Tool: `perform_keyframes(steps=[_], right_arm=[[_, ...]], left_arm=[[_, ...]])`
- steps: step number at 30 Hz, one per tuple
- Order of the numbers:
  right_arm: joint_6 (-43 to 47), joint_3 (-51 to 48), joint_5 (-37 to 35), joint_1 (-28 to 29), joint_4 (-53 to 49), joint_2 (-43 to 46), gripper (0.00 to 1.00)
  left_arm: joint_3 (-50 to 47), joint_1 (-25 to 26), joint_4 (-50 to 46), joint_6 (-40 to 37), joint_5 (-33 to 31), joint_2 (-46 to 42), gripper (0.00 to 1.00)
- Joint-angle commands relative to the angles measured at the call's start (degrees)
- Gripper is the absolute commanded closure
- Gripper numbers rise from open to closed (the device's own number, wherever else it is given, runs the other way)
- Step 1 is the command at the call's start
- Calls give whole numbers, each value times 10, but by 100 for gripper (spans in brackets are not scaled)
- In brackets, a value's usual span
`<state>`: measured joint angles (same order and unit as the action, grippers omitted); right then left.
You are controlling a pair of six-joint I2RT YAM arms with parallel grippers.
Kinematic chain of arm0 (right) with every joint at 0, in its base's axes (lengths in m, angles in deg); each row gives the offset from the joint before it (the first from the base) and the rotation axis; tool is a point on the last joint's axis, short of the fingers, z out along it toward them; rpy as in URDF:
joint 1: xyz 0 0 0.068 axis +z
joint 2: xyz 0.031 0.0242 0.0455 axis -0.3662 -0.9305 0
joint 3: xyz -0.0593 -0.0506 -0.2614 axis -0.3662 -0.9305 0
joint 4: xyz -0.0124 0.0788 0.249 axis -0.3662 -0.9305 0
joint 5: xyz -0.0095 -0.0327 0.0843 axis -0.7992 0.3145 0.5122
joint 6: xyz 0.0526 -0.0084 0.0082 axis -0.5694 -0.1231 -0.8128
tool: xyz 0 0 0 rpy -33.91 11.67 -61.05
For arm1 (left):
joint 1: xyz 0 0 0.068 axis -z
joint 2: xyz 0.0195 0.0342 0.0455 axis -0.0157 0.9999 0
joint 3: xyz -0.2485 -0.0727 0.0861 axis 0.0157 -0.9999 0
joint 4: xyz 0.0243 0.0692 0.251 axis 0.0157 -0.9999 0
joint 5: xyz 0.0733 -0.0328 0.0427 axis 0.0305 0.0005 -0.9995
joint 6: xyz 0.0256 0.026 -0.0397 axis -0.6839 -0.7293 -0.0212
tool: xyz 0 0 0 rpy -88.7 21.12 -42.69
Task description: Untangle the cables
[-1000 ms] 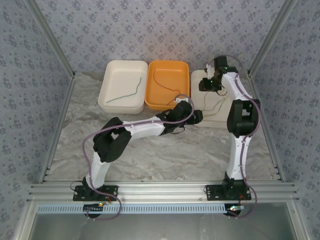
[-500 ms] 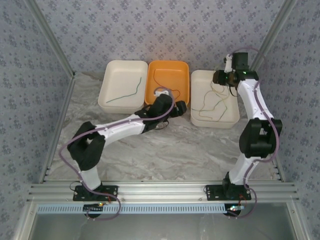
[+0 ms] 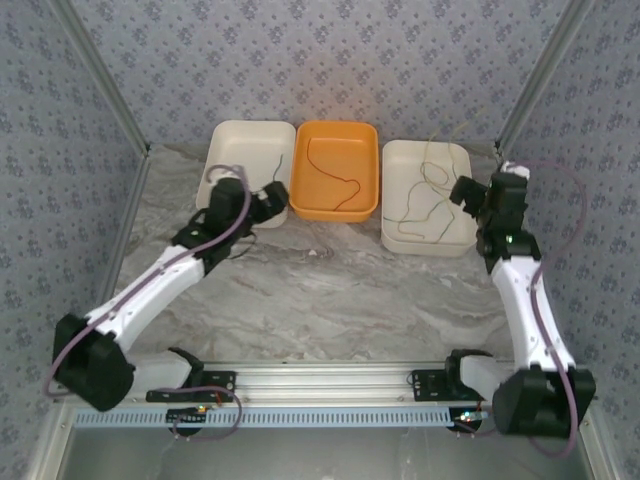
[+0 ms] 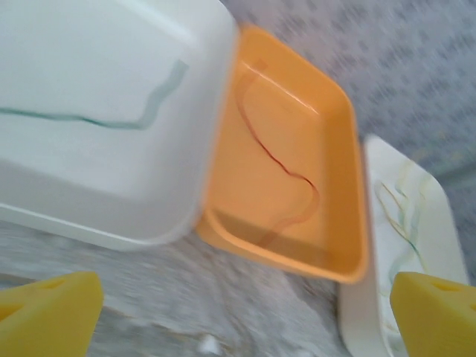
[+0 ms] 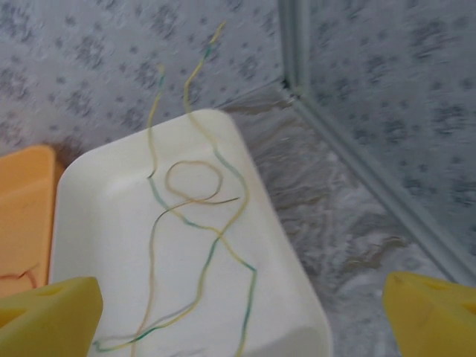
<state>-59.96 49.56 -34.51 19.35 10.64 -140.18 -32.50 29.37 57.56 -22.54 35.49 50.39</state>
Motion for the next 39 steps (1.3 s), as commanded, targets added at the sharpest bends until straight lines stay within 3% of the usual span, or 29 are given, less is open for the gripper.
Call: perform_keyframes(steps=[1, 3, 5, 8, 12, 17, 22, 24, 28, 32, 39], right_arm=[[-45, -63, -160, 22, 30, 83, 1], [-53, -106, -140, 18, 37, 124, 1], [-24, -170, -92, 10, 96, 151, 1], [43, -285, -71, 23, 226, 153, 1], [87, -376, -82, 43, 324, 121, 1], [102, -392, -53, 54, 421, 10, 1], [139, -383, -34, 74, 567, -110, 1], [169, -369, -28, 76, 572, -134, 1], [208, -376, 2, 58, 646, -168, 1], [175, -399, 67, 6, 744, -234, 1], [168, -347, 96, -7, 686, -283, 1]], left_arm=[[-7, -45, -136, -32, -84, -47, 1], [-14, -81, -183, -28, -141, -68, 1], [-51, -106, -166, -63, -203, -97, 1], [-157, -128, -21, -180, -219, -153, 1], [-272, -149, 133, -286, -241, -195, 1], [-319, -204, 245, -347, -178, -118, 1], [-348, -233, 363, -350, -172, -18, 1], [-359, -235, 427, -360, -168, 16, 1], [-340, -250, 478, -378, -146, 77, 1], [-346, -283, 539, -363, -128, 123, 1], [-354, -286, 555, -364, -117, 124, 1]])
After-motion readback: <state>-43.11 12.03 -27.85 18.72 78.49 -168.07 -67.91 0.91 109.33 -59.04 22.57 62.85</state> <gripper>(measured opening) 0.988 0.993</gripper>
